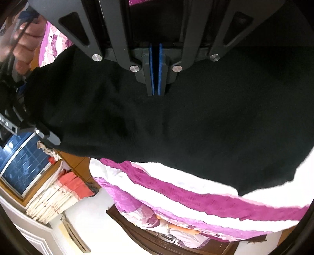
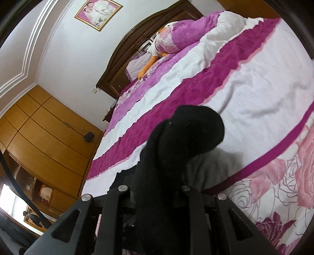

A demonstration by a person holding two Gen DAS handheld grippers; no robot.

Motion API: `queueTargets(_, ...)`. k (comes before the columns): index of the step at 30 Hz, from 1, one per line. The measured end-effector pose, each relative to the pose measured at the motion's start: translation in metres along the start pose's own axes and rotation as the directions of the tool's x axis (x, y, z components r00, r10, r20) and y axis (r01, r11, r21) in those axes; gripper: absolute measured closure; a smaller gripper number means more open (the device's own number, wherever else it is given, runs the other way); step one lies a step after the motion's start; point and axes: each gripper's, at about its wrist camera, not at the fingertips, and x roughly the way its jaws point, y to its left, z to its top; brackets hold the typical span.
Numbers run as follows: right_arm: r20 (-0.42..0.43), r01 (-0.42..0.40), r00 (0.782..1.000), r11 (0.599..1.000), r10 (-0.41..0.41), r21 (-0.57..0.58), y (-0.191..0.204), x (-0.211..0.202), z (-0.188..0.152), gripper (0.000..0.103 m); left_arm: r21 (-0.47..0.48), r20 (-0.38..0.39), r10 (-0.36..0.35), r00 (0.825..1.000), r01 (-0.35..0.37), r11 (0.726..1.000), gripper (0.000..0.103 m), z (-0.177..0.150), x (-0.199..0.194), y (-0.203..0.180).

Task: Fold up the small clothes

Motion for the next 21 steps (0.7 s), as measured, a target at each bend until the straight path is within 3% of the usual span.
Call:
queueTargets(5,-0.02,0.036,0.999,0.998,-0.038,-0.056,0.023,0.004,0.001,0.083,-0.055,0.016,-0.099,0.995,0.1,0.993,0.102,-0.002,0.003,0.016)
queueTargets(11,-0.031,0.059,0.997,0.989,-0.064,-0.138,0.06,0.007,0.004,0.084,-0.054,0.026,-0.124,0.992,0.125,0.991,0.102,-0.004,0.003,0.016)
queueTargets(15,-0.039,0.076,0.996,0.981,-0.084,-0.181,0.082,0.012,0.003,0.084,-0.115,0.03,-0.169,0.985,0.172,0.978,0.102,-0.002,-0.01,0.022)
queueTargets(21,-0.07,0.121,0.987,0.949,-0.148,-0.291,0.117,0.029,-0.004,0.084,-0.14,0.065,-0.053,0.996,0.062,0.988,0.102,0.013,-0.055,0.039)
